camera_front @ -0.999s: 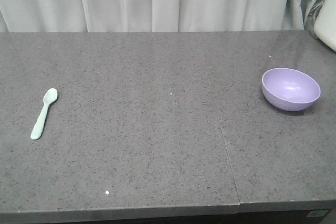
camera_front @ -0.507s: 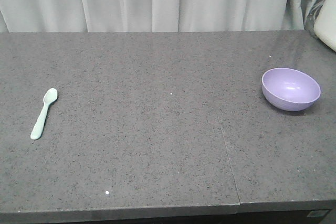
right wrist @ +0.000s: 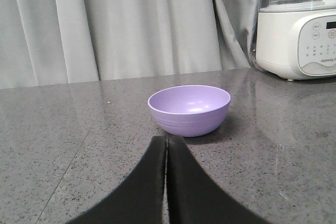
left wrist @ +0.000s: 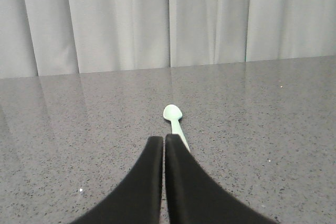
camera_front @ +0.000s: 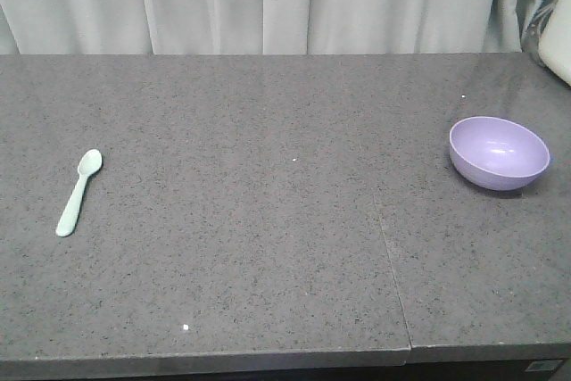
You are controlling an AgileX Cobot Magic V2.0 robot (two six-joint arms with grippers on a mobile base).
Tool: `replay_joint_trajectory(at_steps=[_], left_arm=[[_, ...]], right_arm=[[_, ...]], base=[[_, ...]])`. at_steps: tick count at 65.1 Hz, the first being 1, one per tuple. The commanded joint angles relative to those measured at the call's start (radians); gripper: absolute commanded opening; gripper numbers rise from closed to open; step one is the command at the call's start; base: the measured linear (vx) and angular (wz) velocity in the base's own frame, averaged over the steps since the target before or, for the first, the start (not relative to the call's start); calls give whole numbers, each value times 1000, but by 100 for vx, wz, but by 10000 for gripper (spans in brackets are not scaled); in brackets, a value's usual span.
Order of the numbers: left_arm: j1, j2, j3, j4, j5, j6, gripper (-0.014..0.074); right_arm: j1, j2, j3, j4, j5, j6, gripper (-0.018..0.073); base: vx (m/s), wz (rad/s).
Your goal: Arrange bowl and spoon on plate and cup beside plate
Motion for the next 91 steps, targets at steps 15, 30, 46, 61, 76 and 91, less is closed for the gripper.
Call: replay_joint_trajectory(at_steps=[15, 30, 46, 61, 76, 91], left_arm=[[2, -17, 31, -1, -68, -8, -6], [2, -17, 31, -1, -68, -8, -6], [2, -17, 31, -1, -68, -8, -6], [2, -17, 31, -1, -68, -8, -6], [2, -17, 31, -1, -68, -8, -6], [2, -17, 31, -1, -68, -8, -6]], right_arm=[[-6, -14, 13, -10, -73, -6, -2], [-6, -14, 13, -10, -73, -6, -2], [-6, -14, 13, -10, -73, -6, -2], [-6, -14, 13, -10, -73, -6, -2], [-6, -14, 13, -10, -73, -6, -2], [-6, -14, 13, -10, -73, -6, -2]], base=[[0, 2], [1, 4], [0, 2], [1, 2], [0, 0], [0, 0]])
